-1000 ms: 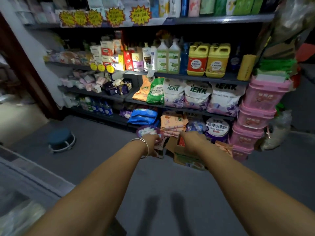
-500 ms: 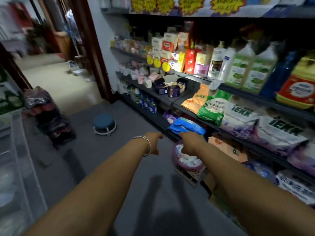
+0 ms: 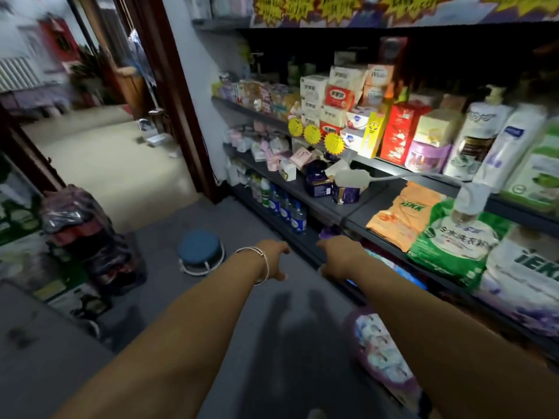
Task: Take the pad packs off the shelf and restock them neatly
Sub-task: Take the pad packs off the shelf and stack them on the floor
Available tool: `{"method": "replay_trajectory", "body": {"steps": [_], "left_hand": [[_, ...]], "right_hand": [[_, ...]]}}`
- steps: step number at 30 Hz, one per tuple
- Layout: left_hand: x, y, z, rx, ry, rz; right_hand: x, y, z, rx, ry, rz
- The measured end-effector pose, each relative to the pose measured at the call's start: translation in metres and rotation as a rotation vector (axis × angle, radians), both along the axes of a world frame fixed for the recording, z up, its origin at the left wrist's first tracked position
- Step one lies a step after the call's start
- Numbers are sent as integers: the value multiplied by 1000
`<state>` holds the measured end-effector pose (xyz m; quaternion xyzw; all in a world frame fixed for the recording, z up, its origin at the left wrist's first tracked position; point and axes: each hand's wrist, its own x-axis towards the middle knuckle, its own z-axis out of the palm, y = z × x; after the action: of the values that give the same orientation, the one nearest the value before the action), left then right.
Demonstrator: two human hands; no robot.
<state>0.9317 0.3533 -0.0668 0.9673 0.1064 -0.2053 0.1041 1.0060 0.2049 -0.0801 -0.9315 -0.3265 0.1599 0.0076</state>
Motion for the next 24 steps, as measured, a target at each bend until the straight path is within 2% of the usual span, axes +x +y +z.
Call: {"method": "replay_trajectory", "body": {"steps": [6, 14, 20, 24], "left_hand": [[110, 99, 3, -24, -13, 33], [229, 258, -3, -35, -21, 31], [327, 377, -9, -29, -24, -134], [392, 436, -24, -59, 23, -175]], "right_hand": [[116, 102, -5, 1, 55, -28], [229, 264, -15, -2, 51, 5], [308, 372, -32, 53, 107, -144], [350, 416, -43, 59, 146, -263]]}}
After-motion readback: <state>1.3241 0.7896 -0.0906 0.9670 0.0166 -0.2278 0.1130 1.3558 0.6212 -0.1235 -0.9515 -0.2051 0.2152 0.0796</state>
